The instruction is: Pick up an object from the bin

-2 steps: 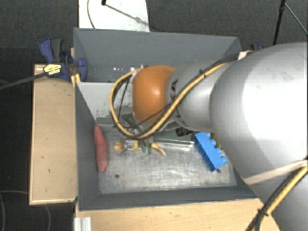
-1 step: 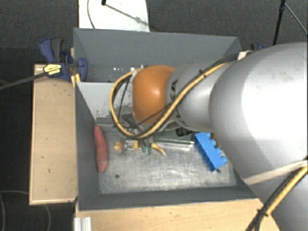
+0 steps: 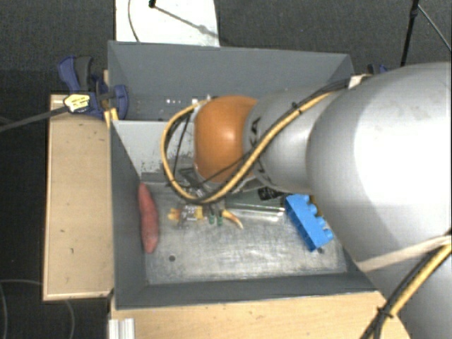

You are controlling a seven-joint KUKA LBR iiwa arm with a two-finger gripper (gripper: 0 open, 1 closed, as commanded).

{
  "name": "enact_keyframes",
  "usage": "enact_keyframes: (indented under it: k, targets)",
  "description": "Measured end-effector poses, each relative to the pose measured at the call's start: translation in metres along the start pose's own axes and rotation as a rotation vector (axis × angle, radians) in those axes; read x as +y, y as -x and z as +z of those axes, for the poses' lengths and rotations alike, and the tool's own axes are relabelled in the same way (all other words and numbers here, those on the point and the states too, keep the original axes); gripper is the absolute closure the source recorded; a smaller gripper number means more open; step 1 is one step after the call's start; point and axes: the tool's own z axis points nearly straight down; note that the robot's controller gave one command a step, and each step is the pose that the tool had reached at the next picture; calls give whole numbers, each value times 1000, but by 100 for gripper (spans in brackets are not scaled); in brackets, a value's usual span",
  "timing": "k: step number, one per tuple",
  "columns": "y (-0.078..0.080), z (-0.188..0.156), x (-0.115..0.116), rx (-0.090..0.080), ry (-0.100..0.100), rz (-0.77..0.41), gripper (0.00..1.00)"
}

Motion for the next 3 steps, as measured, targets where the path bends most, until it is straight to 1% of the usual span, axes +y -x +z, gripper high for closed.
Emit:
enact_keyframes:
  k: [3]
  targets:
    - [0, 0, 0, 0, 0, 2, 100]
